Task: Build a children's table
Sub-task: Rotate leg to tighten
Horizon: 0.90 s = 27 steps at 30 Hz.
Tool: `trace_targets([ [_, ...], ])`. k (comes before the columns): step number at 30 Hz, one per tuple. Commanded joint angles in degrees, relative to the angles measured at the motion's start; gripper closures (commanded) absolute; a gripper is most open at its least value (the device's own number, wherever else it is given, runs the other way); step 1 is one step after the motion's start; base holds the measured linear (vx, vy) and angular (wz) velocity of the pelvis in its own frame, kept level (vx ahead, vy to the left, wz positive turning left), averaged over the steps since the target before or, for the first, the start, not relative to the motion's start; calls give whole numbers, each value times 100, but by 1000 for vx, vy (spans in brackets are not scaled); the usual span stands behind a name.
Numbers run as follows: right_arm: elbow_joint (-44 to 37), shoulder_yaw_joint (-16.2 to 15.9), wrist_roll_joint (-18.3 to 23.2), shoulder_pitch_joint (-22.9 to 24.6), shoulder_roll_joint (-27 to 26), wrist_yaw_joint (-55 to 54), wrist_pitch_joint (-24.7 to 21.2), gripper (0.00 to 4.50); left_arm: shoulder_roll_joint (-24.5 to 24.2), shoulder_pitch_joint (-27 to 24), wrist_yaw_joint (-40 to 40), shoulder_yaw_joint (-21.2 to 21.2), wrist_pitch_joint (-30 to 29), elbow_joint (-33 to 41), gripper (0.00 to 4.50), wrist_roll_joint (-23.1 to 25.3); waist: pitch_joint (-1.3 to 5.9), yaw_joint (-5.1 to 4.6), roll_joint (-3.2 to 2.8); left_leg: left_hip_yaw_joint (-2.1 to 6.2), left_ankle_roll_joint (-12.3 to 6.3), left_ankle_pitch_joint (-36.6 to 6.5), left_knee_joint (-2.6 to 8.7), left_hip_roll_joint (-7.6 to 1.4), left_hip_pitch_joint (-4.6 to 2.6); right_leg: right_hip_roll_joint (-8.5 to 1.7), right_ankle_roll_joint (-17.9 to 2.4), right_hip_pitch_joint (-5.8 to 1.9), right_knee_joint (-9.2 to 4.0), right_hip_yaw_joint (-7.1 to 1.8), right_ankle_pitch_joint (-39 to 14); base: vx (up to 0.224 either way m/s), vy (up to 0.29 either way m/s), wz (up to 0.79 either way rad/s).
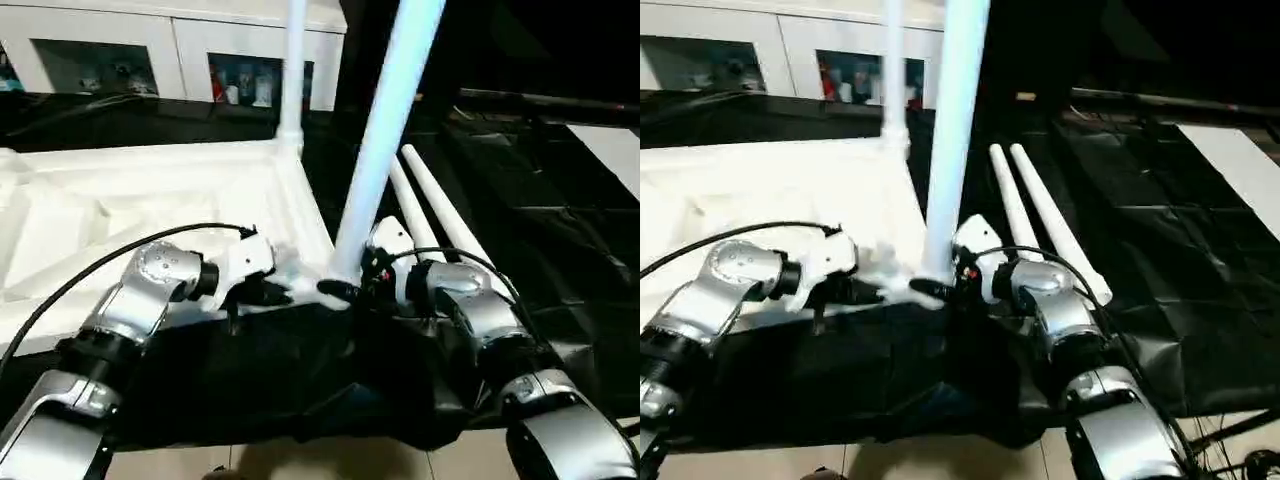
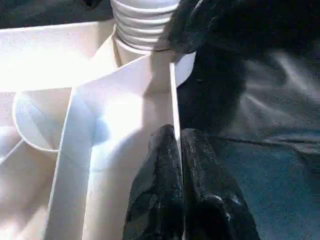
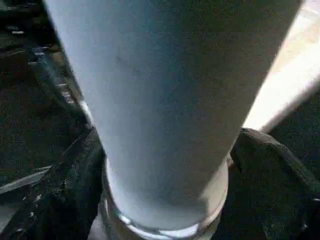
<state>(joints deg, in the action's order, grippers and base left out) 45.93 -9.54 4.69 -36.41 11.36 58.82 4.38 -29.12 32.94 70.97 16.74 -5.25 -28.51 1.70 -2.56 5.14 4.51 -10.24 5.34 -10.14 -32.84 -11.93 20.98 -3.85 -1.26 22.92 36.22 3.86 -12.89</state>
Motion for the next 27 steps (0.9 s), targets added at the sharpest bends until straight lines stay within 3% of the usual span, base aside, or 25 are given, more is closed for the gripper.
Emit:
trace_targets([
  [1,-235,-79,82,81,116,291,-72,53,11,-76,217,103,131,126,450,-164,321,-3,-70,-1,-502,-427,306,-201,-89,-413,-1489,-335,-287,-306,716,0,0,0],
  [3,-251,-90,90,98,113,330,-98,53,-6,-75,230,98,150,104,450,-162,322,-10,-65,1,-475,-418,308,-187,-80,-410,-1476,-337,-289,-306,676,0,0,0],
  [4,-240,-87,100,100,103,345,-101,80,-15,-79,244,99,162,103,450,-164,316,-10,-57,-1,-464,-440,309,-187,-79,-413,-1466,-333,-296,-307,630,0,0,0],
  [6,-212,-77,130,99,81,386,-113,88,-17,-83,257,97,171,104,450,-167,318,-10,-61,4,-426,-462,310,-187,-85,-418,-1446,-331,-298,-310,535,0,0,0],
  [14,-374,-31,177,261,81,521,-259,162,-26,-167,391,101,101,182,450,-188,326,-6,-51,3,-516,-244,290,-174,-78,-401,-1467,-338,-267,-303,827,0,0,0],
  [21,-96,185,188,256,-117,-127,-368,175,76,-158,228,124,16,57,450,-123,309,-21,-64,10,-379,-492,307,-179,-79,-413,-1425,-328,-301,-309,417,0,0,0],
  [23,242,357,77,190,-305,-1020,-394,175,232,-17,-219,169,-22,-254,450,131,291,-50,-80,14,-271,-604,332,-174,-87,-419,-1381,-303,-330,-321,184,0,0,0],
  [27,606,482,-109,128,-650,-2368,-519,176,651,289,-1004,128,-522,-719,450,341,225,-66,-114,33,118,-1350,392,-185,-153,-443,-1125,-253,-461,-340,-1101,0,0,0],
])
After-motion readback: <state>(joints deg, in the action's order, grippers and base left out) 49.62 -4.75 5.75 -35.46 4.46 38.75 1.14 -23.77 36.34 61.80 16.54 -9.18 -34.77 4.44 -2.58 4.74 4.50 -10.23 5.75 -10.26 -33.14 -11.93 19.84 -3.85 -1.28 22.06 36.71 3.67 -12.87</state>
